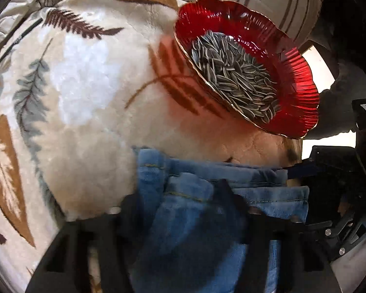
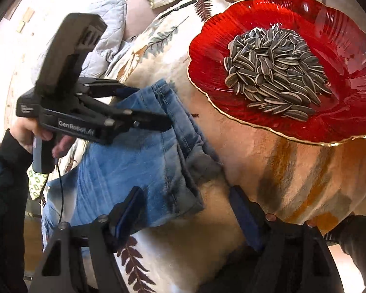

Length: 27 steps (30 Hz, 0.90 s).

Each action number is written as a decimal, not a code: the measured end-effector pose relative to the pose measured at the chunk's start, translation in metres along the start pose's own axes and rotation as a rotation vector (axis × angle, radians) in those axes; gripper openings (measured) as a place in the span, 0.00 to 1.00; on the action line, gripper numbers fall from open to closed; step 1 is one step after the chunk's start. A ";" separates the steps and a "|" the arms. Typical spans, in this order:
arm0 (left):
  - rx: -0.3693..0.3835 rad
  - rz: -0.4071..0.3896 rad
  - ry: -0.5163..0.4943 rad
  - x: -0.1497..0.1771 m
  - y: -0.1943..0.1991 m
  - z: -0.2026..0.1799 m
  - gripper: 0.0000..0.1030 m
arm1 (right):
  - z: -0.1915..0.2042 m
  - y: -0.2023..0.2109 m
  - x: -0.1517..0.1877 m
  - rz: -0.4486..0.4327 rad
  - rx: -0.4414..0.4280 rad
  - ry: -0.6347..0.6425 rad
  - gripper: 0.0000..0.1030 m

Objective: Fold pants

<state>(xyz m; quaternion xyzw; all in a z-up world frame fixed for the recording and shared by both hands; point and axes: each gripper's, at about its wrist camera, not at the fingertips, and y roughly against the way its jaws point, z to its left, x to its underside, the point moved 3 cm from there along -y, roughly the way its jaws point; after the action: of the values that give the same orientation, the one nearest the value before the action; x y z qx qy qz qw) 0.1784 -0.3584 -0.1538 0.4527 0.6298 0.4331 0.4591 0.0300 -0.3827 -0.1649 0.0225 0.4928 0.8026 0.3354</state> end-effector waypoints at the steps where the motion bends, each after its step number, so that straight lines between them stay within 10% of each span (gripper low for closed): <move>1: 0.010 0.000 0.003 0.001 0.001 0.001 0.38 | 0.001 -0.002 -0.001 -0.009 -0.005 -0.006 0.75; 3: 0.030 0.000 0.009 0.004 0.004 0.004 0.30 | 0.008 -0.005 -0.006 -0.014 -0.004 0.022 0.71; 7: -0.002 -0.023 -0.012 0.008 0.010 0.000 0.18 | 0.018 -0.012 -0.008 -0.013 -0.027 0.052 0.20; 27: -0.064 -0.205 0.076 -0.054 0.066 -0.002 0.13 | 0.025 0.045 -0.055 -0.270 0.064 0.168 0.12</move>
<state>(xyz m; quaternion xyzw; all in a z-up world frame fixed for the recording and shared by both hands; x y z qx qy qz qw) 0.1973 -0.3964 -0.0797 0.3543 0.6757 0.4204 0.4911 0.0585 -0.4075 -0.0997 -0.1005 0.5428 0.7332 0.3972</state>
